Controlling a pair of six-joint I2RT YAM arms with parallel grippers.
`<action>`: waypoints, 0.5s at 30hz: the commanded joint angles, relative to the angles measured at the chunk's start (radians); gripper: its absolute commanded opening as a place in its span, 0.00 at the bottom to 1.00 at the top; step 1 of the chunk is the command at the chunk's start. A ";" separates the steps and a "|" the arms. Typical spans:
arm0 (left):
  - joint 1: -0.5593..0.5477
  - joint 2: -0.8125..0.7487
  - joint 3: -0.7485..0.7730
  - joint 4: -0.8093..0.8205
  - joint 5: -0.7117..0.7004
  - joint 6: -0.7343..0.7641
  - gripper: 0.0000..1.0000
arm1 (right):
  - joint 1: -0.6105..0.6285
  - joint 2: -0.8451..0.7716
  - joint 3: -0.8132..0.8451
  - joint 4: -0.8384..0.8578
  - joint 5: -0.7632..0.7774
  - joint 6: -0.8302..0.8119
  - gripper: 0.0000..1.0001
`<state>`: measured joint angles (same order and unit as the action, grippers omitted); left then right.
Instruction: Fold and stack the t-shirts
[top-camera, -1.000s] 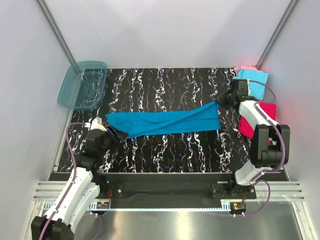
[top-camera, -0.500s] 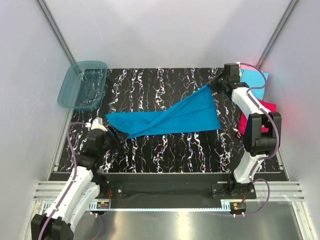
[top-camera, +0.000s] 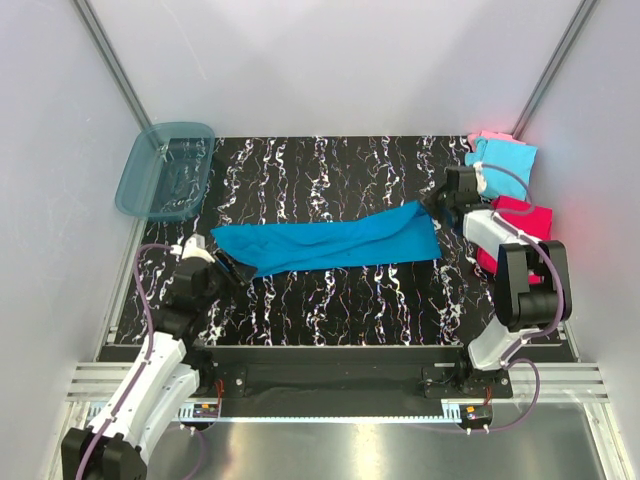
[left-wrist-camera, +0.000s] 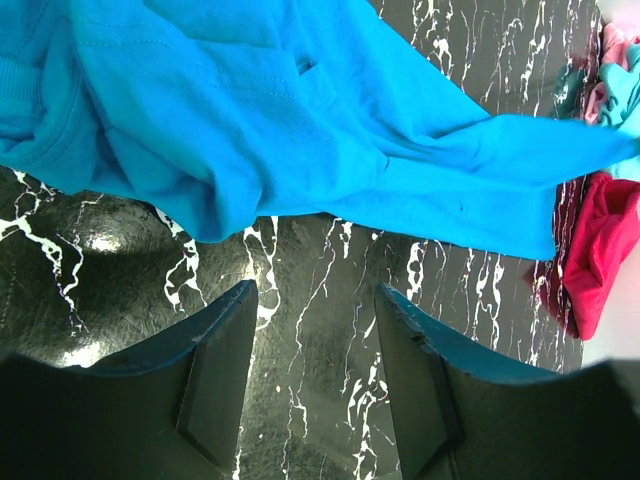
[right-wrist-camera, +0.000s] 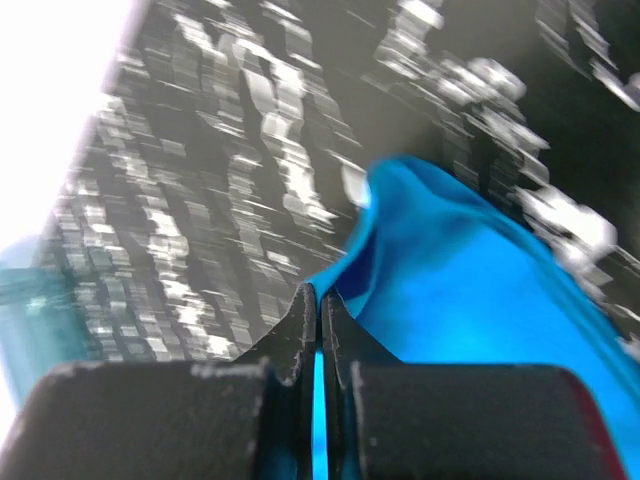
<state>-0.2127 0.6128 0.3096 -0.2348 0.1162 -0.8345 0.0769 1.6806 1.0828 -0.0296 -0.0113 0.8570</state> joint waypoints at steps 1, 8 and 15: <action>-0.005 -0.019 0.057 0.028 -0.026 0.023 0.54 | 0.004 -0.071 -0.125 0.115 0.086 0.028 0.00; -0.005 -0.031 0.066 0.019 -0.023 0.018 0.54 | 0.003 -0.200 -0.253 0.116 0.166 0.051 0.00; -0.007 -0.061 0.069 -0.001 -0.020 0.014 0.54 | -0.019 -0.280 -0.245 0.037 0.191 0.043 0.00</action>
<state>-0.2153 0.5709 0.3321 -0.2539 0.1074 -0.8303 0.0700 1.4422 0.8165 0.0109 0.1230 0.8959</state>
